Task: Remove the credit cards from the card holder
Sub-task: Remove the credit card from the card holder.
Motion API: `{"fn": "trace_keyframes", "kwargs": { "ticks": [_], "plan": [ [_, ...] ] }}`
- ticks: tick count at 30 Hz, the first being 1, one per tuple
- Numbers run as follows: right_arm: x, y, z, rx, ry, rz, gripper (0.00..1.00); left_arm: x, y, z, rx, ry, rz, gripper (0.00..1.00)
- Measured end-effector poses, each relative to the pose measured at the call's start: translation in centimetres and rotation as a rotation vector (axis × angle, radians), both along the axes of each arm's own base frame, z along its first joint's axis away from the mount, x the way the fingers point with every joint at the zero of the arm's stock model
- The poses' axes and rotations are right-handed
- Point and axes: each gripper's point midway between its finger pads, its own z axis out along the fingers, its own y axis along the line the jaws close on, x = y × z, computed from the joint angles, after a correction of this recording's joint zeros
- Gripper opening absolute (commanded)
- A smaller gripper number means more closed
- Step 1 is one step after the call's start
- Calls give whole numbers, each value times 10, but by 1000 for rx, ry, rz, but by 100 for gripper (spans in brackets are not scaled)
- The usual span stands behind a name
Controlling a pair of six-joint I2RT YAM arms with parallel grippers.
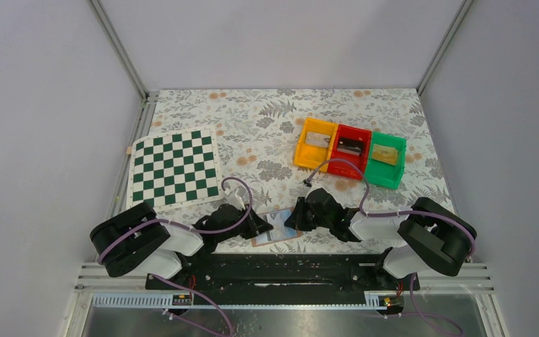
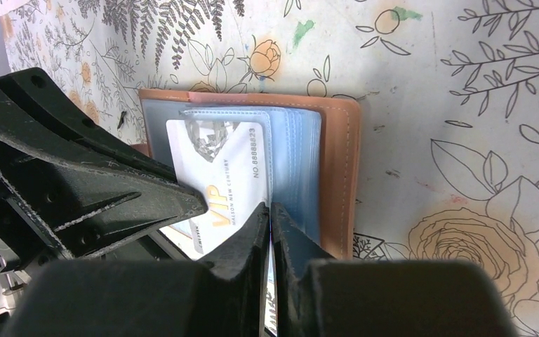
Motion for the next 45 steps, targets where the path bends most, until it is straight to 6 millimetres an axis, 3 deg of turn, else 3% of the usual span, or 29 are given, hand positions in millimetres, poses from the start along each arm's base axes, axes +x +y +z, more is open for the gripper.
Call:
{"fn": "trace_keyframes", "kwargs": {
  "ticks": [2,5,6,9,29,37,41,45],
  "plan": [
    [0,0,0,1,2,0,11,0,0,0,-3,2,-2,2],
    [0,0,0,1,2,0,11,0,1,2,-23,6,-3,15],
    [0,0,0,2,2,0,11,-1,3,2,-29,12,-2,15],
    [1,0,-1,4,2,-1,11,-5,11,-3,-36,41,-4,0],
    [1,2,-1,26,12,11,10,-7,11,2,-64,29,-29,0],
    [6,8,-1,65,16,7,10,-7,9,-4,-54,44,-47,10],
    [6,7,-1,66,16,6,9,-7,6,-1,-70,36,-56,21],
    [6,7,-1,66,16,6,9,-7,4,2,-83,29,-60,0]
  ]
}}
